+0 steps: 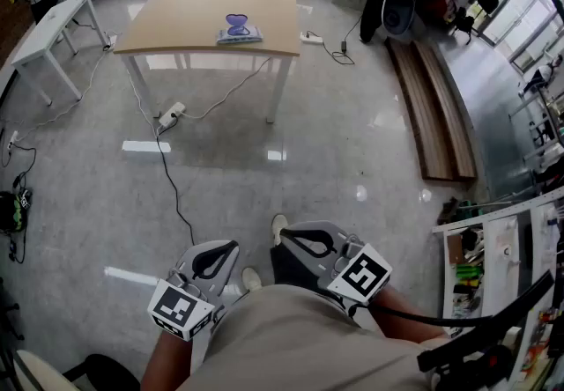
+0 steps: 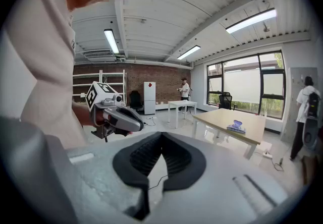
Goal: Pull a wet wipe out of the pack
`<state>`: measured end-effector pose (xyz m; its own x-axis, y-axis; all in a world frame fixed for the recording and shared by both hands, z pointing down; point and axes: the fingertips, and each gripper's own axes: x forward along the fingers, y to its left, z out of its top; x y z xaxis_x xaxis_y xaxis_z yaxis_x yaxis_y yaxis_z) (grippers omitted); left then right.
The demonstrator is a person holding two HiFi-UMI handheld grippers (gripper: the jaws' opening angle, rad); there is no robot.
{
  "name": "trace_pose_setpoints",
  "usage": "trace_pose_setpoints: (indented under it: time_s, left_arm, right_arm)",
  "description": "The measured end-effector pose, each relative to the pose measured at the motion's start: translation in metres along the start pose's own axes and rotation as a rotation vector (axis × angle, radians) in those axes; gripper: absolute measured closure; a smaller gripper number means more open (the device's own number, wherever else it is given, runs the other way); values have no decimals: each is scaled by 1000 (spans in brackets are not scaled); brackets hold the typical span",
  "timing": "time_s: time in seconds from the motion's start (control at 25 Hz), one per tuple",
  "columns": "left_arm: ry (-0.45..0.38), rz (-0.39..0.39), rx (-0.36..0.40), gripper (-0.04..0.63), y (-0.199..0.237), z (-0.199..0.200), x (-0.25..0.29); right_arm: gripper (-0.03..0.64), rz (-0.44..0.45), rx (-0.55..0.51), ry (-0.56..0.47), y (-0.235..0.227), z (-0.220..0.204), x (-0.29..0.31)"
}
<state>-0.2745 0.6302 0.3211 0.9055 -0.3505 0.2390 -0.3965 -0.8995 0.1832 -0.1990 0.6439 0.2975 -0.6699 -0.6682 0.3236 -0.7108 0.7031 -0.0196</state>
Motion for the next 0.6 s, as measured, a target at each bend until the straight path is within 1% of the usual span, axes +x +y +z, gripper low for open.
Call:
trace_pose_setpoints:
  time_s: [0.12,0.2,0.28,0.48,0.6]
  left_arm:
    - [0,30,11,592,17,6,-4]
    - [-3,77,3,592,27,11,-5]
    - [-10,99,-8,592,34,15,6]
    - [9,73,6,592,49,19,54]
    - [13,75,15,592,66,27,82]
  right_arm:
    - [615,18,4,20,-6,0,16]
    - [615,57,-24,-3,-13,3,27]
    - [615,88,-62,-32,-26,5,34]
    - [615,76,-55,-43,-71,-2,34]
    - [615,71,-51,-45,-103,-6,38]
